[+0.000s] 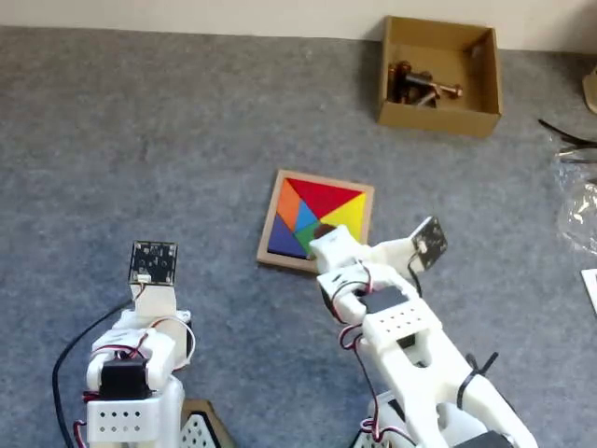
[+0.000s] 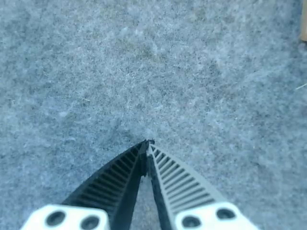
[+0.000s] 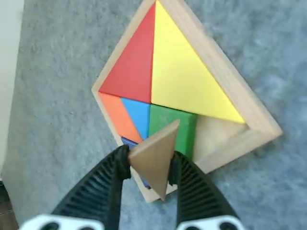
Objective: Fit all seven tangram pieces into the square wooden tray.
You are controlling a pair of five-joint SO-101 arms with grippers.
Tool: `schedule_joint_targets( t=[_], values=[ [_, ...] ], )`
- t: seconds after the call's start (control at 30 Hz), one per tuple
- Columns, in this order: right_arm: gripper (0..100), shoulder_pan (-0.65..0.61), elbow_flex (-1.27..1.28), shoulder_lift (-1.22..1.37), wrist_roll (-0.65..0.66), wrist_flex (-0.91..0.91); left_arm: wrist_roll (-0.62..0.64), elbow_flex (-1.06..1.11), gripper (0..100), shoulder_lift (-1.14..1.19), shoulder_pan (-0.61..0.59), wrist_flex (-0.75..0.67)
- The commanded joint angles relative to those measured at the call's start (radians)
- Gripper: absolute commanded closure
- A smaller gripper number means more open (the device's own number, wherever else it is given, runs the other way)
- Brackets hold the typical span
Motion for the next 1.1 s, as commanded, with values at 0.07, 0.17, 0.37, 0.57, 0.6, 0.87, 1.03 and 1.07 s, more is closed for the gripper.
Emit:
schedule_joint_targets(
  t=[0.07,0.17,0.37,0.57,0.6,0.87,1.03,1.07],
  values=[
    [99.2,0.061,-0.005,0.022,-0.071,-0.033,-0.006,0.022,99,-0.005,-0.013,0.008],
    [99.2,0.074,-0.005,0.022,-0.071,-0.033,-0.006,0.022,99,-0.005,-0.013,0.008],
    [99.2,0.071,-0.005,0.022,-0.068,-0.033,-0.006,0.022,99,-0.005,-0.013,0.008],
    [99.2,0.071,-0.002,0.022,-0.068,-0.033,-0.006,0.022,99,-0.005,-0.013,0.008],
    [99.2,0.071,-0.002,0.022,-0.068,-0.033,-0.006,0.022,99,-0.005,-0.013,0.008],
    [99.2,0.070,0.002,0.022,-0.066,-0.031,-0.006,0.022,99,-0.005,-0.013,0.008],
    [99.2,0.035,0.010,0.024,-0.064,-0.028,-0.006,0.022,99,-0.005,-0.013,0.008],
    [99.2,0.025,0.022,0.024,-0.064,-0.031,-0.006,0.022,99,-0.005,-0.013,0.008]
  ],
)
